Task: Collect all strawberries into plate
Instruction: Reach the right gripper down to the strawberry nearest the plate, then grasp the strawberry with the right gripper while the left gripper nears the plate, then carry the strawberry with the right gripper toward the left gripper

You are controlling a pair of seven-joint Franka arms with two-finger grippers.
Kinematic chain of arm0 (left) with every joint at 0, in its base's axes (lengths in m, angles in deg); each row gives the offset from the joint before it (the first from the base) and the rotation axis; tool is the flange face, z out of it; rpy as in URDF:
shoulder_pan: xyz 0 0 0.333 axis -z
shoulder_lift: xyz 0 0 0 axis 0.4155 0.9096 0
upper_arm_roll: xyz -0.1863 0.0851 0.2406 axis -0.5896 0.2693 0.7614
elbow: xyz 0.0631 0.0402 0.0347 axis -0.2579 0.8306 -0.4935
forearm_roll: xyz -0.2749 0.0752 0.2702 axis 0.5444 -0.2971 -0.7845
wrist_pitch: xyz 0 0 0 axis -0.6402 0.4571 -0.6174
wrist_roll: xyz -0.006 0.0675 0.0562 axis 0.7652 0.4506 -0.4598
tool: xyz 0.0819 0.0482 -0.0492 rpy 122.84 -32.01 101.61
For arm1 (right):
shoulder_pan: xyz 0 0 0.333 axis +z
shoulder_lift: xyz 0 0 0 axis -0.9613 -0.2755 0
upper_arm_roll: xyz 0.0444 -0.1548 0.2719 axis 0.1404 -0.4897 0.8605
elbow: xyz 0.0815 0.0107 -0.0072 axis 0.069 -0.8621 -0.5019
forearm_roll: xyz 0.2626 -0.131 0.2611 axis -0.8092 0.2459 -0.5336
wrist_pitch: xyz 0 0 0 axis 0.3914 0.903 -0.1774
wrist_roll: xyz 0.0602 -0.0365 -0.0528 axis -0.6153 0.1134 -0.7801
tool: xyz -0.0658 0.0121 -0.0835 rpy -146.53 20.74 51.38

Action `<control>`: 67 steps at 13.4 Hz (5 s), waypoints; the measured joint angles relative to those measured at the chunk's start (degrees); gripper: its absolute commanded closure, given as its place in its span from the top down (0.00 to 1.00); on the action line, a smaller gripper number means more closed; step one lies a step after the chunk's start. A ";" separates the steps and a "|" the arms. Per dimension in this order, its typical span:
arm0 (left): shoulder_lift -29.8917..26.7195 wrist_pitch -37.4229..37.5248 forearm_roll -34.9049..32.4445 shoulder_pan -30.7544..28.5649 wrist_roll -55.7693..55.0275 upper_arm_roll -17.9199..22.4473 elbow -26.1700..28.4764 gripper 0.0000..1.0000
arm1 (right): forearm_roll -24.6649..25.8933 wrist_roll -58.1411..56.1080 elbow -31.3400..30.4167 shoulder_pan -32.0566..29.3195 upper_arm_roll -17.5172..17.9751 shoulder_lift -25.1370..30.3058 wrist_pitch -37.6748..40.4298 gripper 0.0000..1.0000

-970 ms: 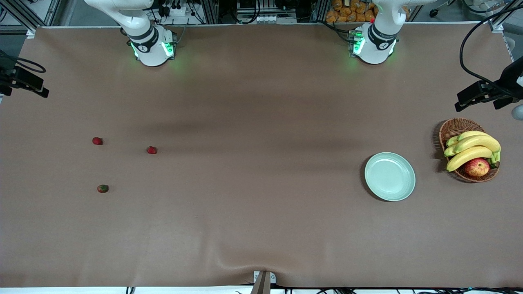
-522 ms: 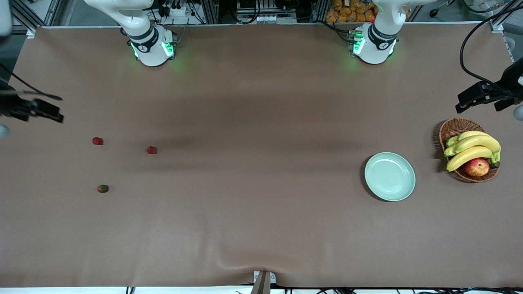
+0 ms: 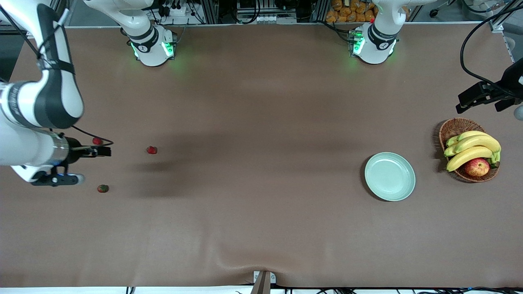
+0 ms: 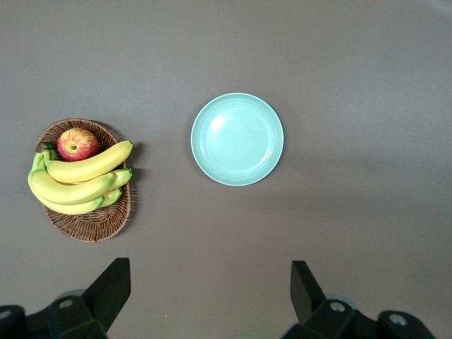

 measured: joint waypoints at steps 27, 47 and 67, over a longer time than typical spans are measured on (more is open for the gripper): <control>6.01 -5.56 0.01 3.73 0.00 -0.68 0.55 1.00 | 0.00 -10.35 -38.95 6.63 1.64 1.71 -44.82 1.00; 9.36 -11.57 0.96 4.50 0.00 -0.99 0.69 1.00 | 0.15 -16.83 -38.63 4.93 0.84 -0.98 -46.08 0.58; 20.85 -28.74 2.07 16.45 -14.51 -1.63 0.99 1.00 | 0.03 -20.72 -31.40 9.03 1.86 6.62 -32.68 0.00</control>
